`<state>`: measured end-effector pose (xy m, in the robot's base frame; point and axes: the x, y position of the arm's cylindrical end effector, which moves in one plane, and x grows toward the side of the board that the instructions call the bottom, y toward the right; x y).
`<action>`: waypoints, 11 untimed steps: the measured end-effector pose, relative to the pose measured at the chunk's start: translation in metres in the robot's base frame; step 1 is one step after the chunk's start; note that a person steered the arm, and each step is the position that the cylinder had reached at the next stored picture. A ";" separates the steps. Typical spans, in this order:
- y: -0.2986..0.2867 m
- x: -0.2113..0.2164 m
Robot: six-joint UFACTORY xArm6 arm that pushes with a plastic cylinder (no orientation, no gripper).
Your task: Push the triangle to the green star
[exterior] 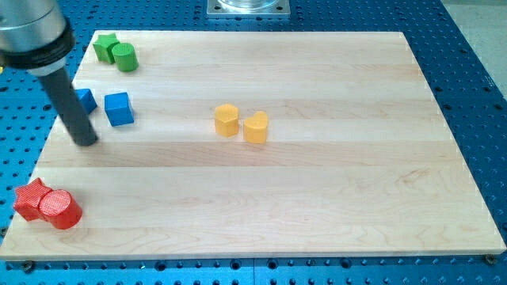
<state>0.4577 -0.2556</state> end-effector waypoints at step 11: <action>0.071 0.003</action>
